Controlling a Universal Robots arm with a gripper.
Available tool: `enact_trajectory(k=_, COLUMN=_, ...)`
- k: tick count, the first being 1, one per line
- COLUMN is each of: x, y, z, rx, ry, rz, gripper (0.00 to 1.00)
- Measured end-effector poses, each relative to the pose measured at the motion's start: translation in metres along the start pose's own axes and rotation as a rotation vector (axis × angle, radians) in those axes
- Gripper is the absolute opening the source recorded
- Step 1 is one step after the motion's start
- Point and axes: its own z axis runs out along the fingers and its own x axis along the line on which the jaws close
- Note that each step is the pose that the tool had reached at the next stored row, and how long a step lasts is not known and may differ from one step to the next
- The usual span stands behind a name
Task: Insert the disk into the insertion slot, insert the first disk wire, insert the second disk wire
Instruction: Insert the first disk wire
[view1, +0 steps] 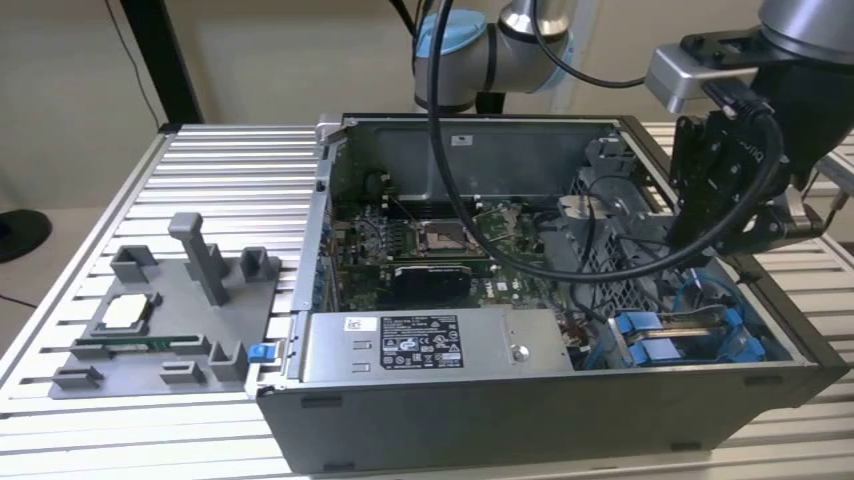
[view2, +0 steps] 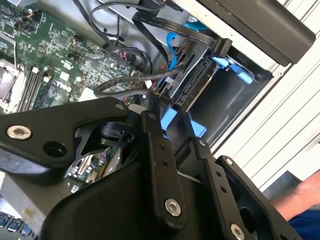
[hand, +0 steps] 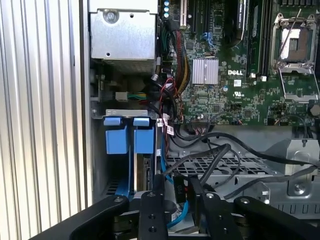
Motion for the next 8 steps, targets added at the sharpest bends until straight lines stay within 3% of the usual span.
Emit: enact_trajectory(k=8, x=0.0001, y=0.0001, z=0.0028, rx=0.009, ry=-0.0106, rz=0.0, gripper=1.0)
